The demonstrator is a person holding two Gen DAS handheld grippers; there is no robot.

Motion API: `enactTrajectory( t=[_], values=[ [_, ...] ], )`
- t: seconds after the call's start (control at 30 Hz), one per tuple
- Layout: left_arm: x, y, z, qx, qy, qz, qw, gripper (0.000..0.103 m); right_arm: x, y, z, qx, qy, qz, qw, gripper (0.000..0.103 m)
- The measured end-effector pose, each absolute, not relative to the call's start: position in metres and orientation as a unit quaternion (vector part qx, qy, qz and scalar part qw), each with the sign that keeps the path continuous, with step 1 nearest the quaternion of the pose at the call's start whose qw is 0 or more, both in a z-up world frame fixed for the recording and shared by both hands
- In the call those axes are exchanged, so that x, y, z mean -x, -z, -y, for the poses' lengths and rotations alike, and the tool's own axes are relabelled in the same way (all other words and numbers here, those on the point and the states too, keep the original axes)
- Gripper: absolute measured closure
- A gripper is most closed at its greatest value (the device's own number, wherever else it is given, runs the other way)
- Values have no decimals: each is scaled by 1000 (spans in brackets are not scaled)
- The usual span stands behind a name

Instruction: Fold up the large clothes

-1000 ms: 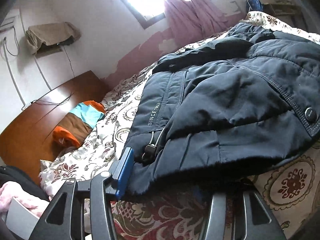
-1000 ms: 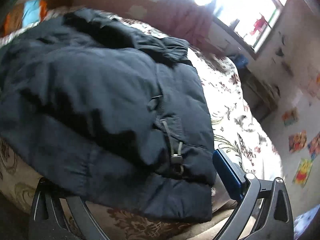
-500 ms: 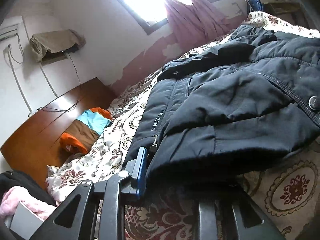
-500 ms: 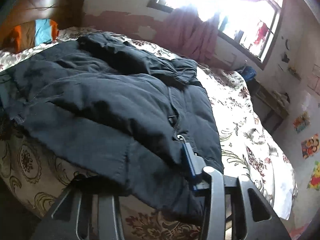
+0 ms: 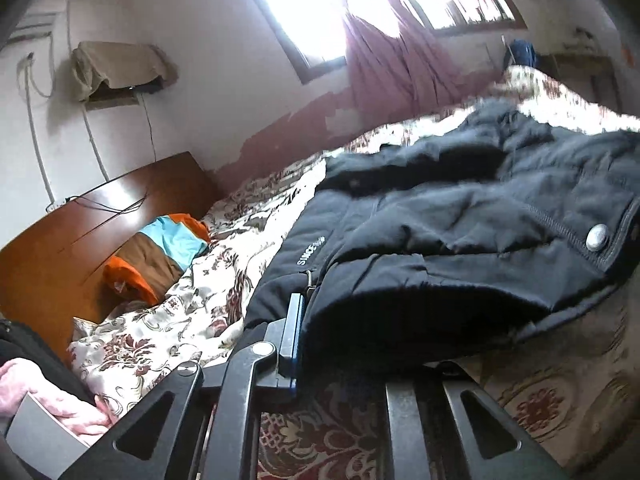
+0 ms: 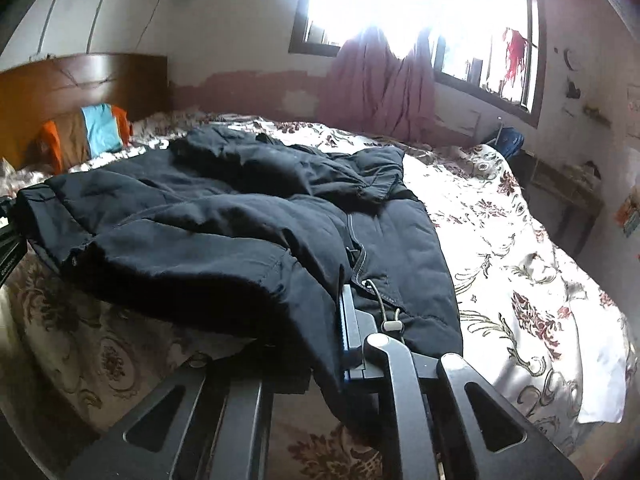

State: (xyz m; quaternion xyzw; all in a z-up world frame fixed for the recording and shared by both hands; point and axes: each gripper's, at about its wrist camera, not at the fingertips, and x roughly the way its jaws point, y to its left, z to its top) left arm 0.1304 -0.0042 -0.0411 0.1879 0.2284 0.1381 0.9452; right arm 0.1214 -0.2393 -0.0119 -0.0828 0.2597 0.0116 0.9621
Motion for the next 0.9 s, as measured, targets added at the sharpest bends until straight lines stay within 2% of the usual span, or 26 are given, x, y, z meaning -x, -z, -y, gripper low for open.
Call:
enactTrajectory(
  t=[0.5, 0.73, 0.8, 0.9],
  values=[
    [-46, -57, -1, -199, -105, -165, 960, 92, -38, -95, 263, 38, -70, -144, 986, 95],
    [-44, -116, -5, -185, -92, -101, 973, 94, -32, -134, 273, 7, -83, -85, 993, 95],
    [-47, -127, -4, -192, -86, -84, 974, 98, -33, -138, 273, 7, -80, -82, 993, 95],
    [-60, -134, 3, -213, -77, -74, 971, 98, -49, -135, 275, 10, -71, -87, 994, 95]
  ],
)
